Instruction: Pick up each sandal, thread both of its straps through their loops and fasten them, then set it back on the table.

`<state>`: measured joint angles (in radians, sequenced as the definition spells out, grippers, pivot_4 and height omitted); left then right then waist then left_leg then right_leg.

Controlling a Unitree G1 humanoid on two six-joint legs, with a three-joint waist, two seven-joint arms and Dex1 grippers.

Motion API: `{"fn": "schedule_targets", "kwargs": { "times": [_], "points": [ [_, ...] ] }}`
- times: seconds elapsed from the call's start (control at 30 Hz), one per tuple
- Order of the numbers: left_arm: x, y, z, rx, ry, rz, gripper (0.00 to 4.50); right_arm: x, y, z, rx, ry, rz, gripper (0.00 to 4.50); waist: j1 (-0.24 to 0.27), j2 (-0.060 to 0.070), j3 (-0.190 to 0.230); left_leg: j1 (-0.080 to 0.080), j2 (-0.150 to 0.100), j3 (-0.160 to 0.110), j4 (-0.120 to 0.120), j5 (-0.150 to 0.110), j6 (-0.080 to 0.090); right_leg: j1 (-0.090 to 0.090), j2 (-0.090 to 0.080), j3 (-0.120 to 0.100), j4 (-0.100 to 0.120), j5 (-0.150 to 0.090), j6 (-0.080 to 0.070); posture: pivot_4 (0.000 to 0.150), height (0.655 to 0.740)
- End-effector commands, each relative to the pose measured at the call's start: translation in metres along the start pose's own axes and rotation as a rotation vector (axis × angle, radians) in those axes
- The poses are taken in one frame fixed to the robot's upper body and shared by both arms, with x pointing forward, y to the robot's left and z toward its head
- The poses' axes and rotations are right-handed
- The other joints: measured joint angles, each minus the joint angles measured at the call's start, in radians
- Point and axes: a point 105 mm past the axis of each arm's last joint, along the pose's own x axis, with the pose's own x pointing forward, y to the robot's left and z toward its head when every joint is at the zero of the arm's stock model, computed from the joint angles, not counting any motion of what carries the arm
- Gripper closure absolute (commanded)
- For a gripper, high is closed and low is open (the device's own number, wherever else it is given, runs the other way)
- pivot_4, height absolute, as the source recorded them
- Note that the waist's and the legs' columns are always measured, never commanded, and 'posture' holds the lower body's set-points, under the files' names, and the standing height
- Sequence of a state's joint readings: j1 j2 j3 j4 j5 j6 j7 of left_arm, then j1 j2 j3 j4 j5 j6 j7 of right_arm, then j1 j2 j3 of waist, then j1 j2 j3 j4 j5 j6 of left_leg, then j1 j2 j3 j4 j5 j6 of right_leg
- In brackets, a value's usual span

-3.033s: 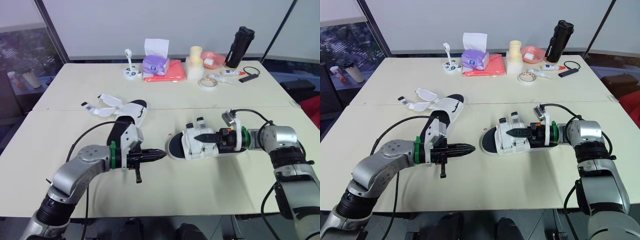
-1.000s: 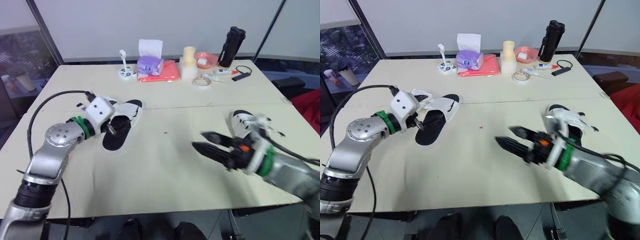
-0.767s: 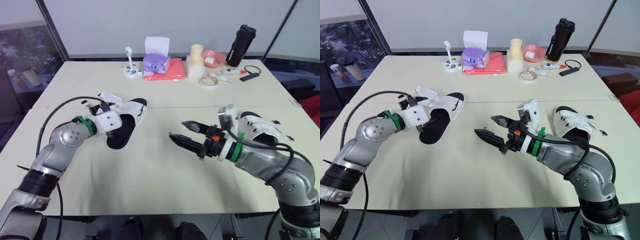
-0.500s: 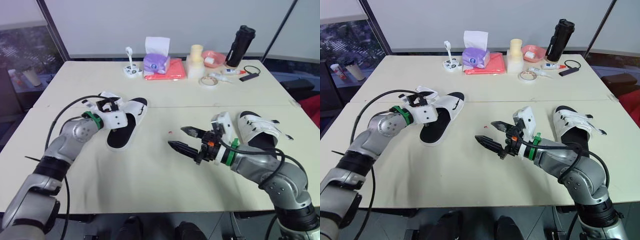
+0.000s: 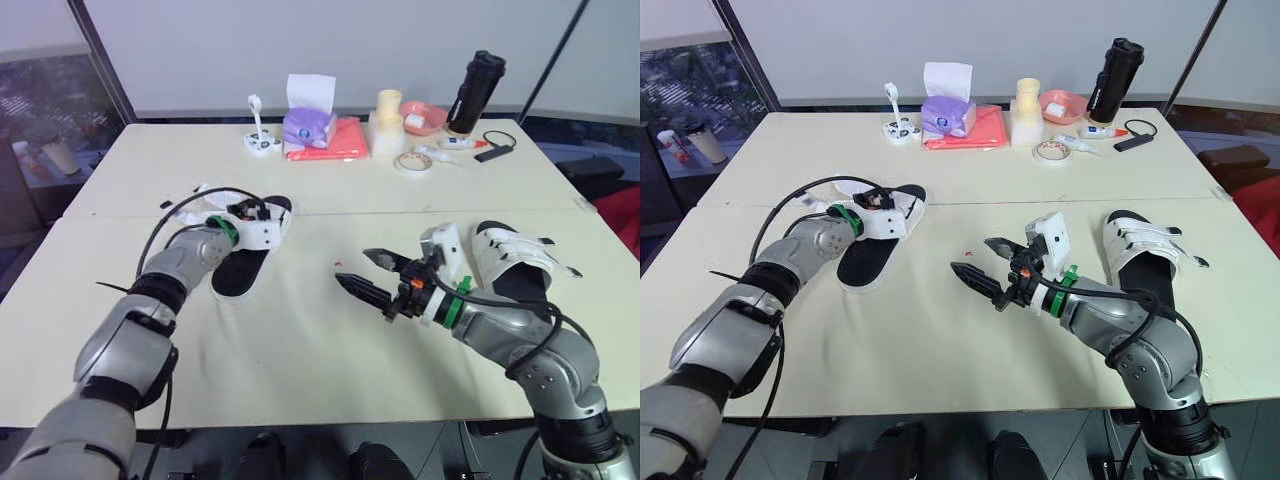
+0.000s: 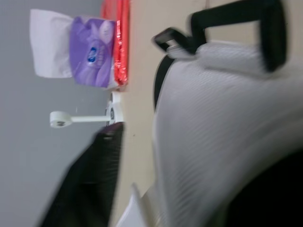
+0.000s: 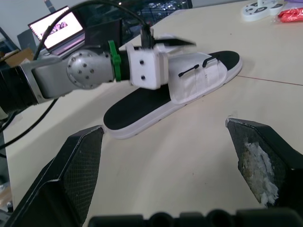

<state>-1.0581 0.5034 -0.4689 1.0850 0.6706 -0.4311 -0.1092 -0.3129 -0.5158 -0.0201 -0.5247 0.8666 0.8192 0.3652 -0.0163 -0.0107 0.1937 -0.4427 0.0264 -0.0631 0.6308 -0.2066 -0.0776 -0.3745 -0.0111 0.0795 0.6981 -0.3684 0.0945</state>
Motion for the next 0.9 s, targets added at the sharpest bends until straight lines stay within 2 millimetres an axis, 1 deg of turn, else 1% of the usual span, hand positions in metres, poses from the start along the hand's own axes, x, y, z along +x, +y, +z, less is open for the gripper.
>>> {"fn": "schedule_targets", "kwargs": {
  "times": [0.03,0.07,0.1,0.2,0.33,0.4,0.43,0.57,0.63,0.7,0.73,0.8,0.9],
  "points": [
    [0.002,0.009,0.002,0.026,-0.013,0.026,3.94,-0.005,-0.002,0.012,-0.028,-0.049,-0.023,0.0,0.002,0.0,0.0,0.0,0.0,0.0,0.0,0.0,0.0,0.0,0.0,0.0,0.0,0.0,0.0,0.15,0.74],
    [0.002,0.009,0.002,0.026,-0.011,0.026,4.36,-0.005,-0.003,0.012,-0.028,-0.048,-0.027,0.0,0.003,0.0,0.0,0.0,0.0,0.0,0.0,0.0,0.0,0.001,0.0,0.0,0.0,0.0,0.0,0.15,0.74],
    [0.002,0.009,0.002,0.032,-0.008,0.024,4.44,-0.006,-0.003,0.012,-0.028,-0.048,-0.029,0.0,0.003,0.0,0.0,0.0,0.0,0.0,0.001,0.0,0.0,0.001,0.0,0.0,0.0,0.0,0.0,0.15,0.74],
    [0.001,0.012,0.001,0.042,-0.012,0.03,4.44,-0.007,-0.004,0.013,-0.023,-0.055,-0.037,0.0,0.003,0.0,0.0,0.001,0.0,0.0,0.001,0.0,0.0,0.001,0.0,0.0,0.001,0.0,0.0,0.15,0.74],
    [-0.005,0.026,0.007,0.118,-0.082,0.045,4.44,-0.011,-0.012,0.018,-0.022,-0.075,-0.06,0.0,0.001,0.0,0.0,0.001,0.0,0.0,0.0,0.0,0.0,0.001,0.0,0.0,0.001,0.0,0.0,0.15,0.74],
    [-0.012,0.034,0.017,0.184,-0.169,0.046,4.44,-0.019,-0.016,0.025,-0.003,-0.094,-0.061,0.0,-0.002,0.0,0.0,0.0,0.0,0.0,0.0,0.0,0.0,0.0,0.0,0.0,0.001,0.0,0.0,0.15,0.74],
    [-0.017,0.036,0.026,0.254,-0.238,0.037,4.44,-0.025,-0.016,0.027,0.011,-0.095,-0.044,0.0,-0.002,0.0,0.0,0.0,0.0,0.0,0.0,0.0,0.0,-0.001,0.0,0.0,0.001,0.0,0.0,0.15,0.74],
    [-0.045,0.04,0.059,0.459,-0.525,0.016,4.44,-0.052,-0.022,0.027,0.041,-0.046,-0.006,0.0,0.004,0.0,0.0,0.0,0.0,0.001,-0.001,0.0,0.0,-0.001,0.0,0.0,0.0,0.0,0.0,0.15,0.74],
    [-0.057,0.036,0.072,0.517,-0.643,0.004,4.44,-0.063,-0.027,0.026,0.053,-0.02,0.002,0.0,0.009,-0.001,0.0,0.0,0.0,0.001,0.0,0.0,0.0,0.0,-0.001,0.0,0.0,0.0,0.0,0.15,0.74],
    [-0.065,0.03,0.081,0.533,-0.736,0.005,4.44,-0.07,-0.033,0.026,0.057,0.002,0.006,0.0,0.011,-0.001,0.0,0.0,0.0,0.001,0.001,0.0,0.0,0.001,-0.002,0.0,0.0,0.0,0.0,0.15,0.74],
    [-0.072,0.021,0.087,0.521,-0.805,-0.006,4.44,-0.073,-0.036,0.025,0.055,0.019,0.006,0.0,0.01,-0.001,0.0,0.0,-0.001,0.001,0.002,0.0,0.0,0.002,-0.002,0.0,0.0,0.0,0.0,0.15,0.74],
    [-0.083,0.009,0.094,0.512,-0.903,-0.012,4.44,-0.077,-0.041,0.024,0.052,0.042,0.006,0.0,0.006,-0.001,0.0,0.0,-0.001,0.001,0.002,0.0,0.0,0.002,-0.001,0.0,0.001,0.0,0.0,0.15,0.74],
    [-0.097,-0.002,0.103,0.497,-1.023,0.01,4.44,-0.079,-0.047,0.022,0.042,0.06,0.002,0.0,0.001,-0.001,0.0,0.0,0.0,0.001,0.002,0.0,0.0,0.001,-0.001,0.0,0.001,0.0,0.0,0.15,0.74]
  ]
}}
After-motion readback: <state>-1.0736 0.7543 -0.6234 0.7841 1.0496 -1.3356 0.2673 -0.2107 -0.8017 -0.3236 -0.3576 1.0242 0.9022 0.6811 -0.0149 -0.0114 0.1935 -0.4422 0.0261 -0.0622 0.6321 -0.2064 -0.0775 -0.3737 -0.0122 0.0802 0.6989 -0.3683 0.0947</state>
